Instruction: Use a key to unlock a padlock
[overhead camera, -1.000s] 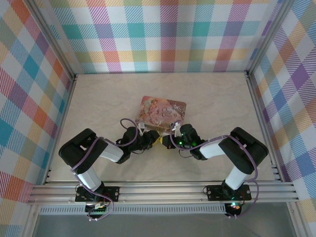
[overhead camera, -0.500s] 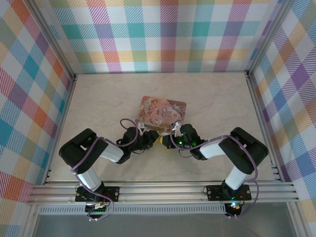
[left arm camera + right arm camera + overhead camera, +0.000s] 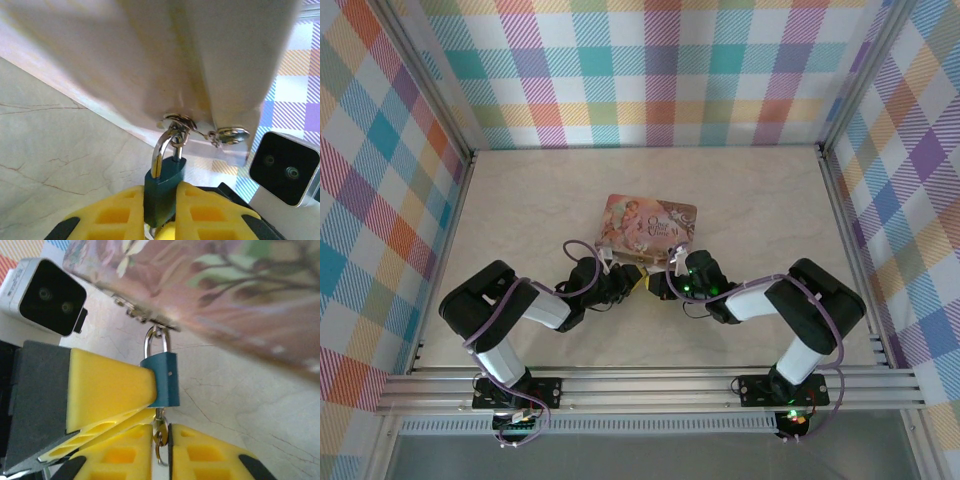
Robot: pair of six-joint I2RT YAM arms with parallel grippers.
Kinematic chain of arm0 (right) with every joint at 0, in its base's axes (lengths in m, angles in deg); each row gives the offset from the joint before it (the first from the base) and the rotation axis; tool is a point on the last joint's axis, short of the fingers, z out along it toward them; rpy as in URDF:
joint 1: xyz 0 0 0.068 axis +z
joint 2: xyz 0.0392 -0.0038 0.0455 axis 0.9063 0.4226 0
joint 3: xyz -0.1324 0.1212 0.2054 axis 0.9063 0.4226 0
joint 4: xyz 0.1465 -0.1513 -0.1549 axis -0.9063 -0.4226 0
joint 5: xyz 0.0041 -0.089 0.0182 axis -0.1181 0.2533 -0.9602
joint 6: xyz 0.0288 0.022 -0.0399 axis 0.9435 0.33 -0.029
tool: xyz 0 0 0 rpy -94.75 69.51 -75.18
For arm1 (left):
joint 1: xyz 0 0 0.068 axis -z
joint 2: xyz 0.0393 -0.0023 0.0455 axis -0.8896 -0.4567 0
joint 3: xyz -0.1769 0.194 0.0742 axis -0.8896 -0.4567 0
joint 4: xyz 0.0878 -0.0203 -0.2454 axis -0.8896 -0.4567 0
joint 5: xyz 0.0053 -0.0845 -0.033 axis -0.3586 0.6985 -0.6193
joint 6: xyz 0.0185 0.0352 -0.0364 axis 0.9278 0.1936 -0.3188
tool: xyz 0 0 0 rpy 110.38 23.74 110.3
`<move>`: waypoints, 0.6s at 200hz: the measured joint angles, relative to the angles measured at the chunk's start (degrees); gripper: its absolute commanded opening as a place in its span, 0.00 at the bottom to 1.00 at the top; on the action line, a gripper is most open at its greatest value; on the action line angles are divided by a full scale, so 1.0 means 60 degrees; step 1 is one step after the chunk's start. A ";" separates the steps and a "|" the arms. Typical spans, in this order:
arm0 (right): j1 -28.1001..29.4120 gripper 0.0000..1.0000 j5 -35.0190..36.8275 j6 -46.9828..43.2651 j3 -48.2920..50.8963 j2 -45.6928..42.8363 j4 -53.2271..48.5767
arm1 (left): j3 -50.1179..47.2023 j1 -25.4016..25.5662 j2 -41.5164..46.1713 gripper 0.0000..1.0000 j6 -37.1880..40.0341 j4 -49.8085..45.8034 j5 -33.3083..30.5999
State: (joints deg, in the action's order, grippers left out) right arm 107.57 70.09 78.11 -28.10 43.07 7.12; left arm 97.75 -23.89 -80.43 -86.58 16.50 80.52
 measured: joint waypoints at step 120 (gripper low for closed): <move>-0.0036 0.57 0.0947 -0.1300 0.0149 -0.2291 -0.2080 | 0.0280 0.0000 0.0033 0.04 0.0000 -0.0244 -0.0080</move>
State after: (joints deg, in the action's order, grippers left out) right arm 107.35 75.77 70.30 -27.21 29.32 -5.36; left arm 99.44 -23.89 -80.24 -86.58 15.04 80.04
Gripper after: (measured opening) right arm 0.527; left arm 0.092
